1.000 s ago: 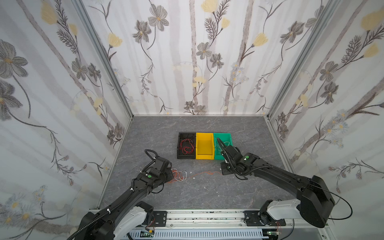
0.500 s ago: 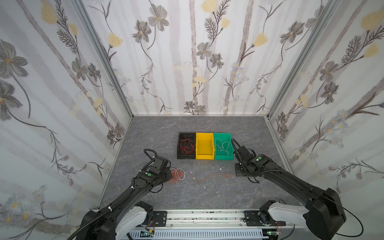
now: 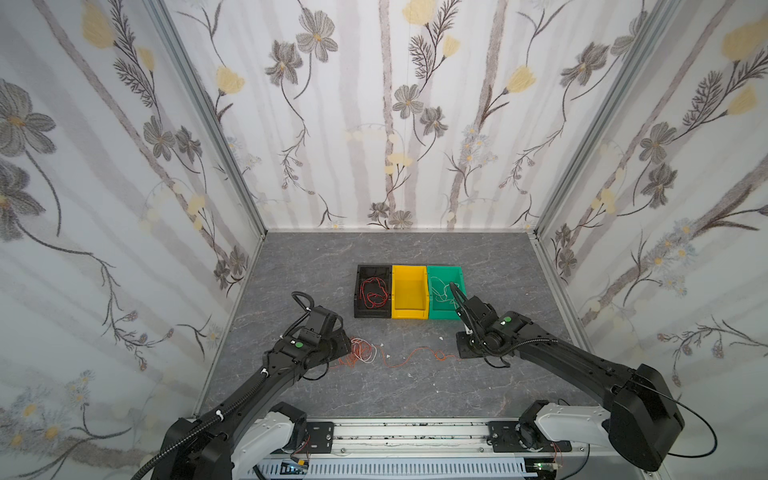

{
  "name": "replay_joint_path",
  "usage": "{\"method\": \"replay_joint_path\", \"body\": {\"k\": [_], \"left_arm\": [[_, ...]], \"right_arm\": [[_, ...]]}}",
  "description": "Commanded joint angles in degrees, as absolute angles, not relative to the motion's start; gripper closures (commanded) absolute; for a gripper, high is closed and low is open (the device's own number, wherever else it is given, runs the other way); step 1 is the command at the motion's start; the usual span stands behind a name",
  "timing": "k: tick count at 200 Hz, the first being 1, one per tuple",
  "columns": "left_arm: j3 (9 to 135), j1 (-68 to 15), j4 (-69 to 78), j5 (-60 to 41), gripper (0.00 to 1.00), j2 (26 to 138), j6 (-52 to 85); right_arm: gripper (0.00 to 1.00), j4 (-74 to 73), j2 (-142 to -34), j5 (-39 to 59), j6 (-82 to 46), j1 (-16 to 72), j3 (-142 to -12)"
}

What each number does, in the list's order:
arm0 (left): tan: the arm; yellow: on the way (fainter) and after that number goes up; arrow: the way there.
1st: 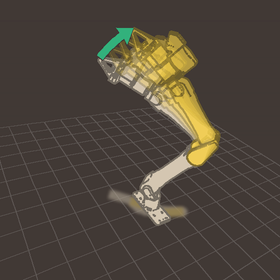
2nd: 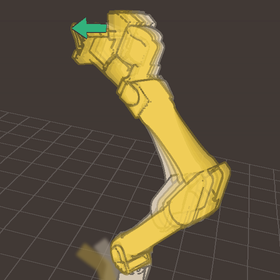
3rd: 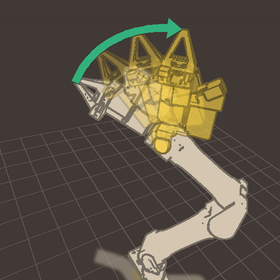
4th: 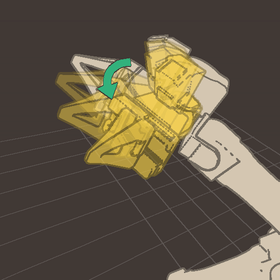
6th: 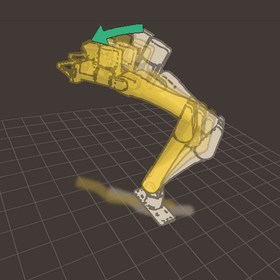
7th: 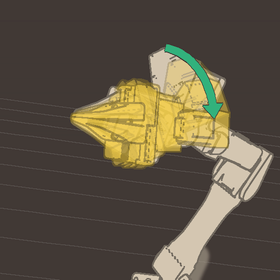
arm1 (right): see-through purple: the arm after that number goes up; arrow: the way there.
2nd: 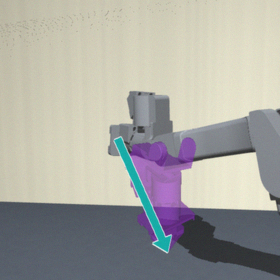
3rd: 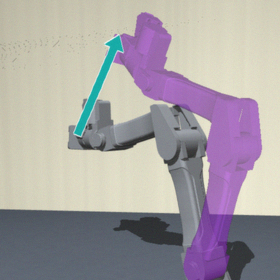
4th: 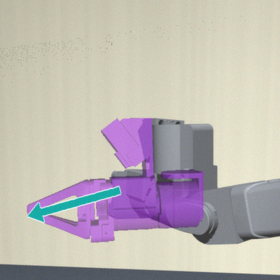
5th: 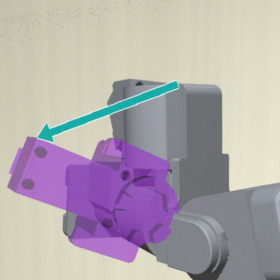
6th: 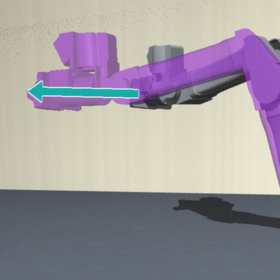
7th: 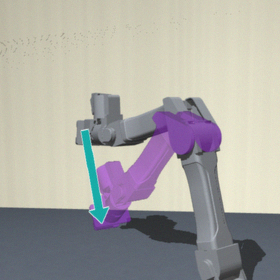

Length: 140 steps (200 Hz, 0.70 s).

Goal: Untangle the cables

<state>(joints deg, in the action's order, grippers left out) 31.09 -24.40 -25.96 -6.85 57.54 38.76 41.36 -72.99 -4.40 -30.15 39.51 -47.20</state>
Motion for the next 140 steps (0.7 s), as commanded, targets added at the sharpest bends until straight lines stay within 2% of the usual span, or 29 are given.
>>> {"method": "replay_joint_path", "body": {"k": [1, 57, 94, 140], "left_arm": [[32.1, -24.5, -26.8, -7.8, 0.43, 57.4, 36.4], [29.1, -24.5, -22.1, -9.6, 0.34, 58.9, 36.7], [27.8, -24.5, -19.6, -10.2, 0.35, 62.2, 36.7], [25.0, -24.5, -15.9, -10.2, 0.42, 62.5, 38.8]], "right_arm": [[0.73, 41.0, -73.6, -5.6, -28.4, 41.5, -49.1], [0.49, 40.9, -73.7, -9.0, -28.7, 46.3, -52.2], [0.44, 36.4, -73.5, -3.5, -27.9, 47.8, -53.1], [0.43, 26.1, -78.1, 4.5, -28.3, 50.1, -55.1]]}}
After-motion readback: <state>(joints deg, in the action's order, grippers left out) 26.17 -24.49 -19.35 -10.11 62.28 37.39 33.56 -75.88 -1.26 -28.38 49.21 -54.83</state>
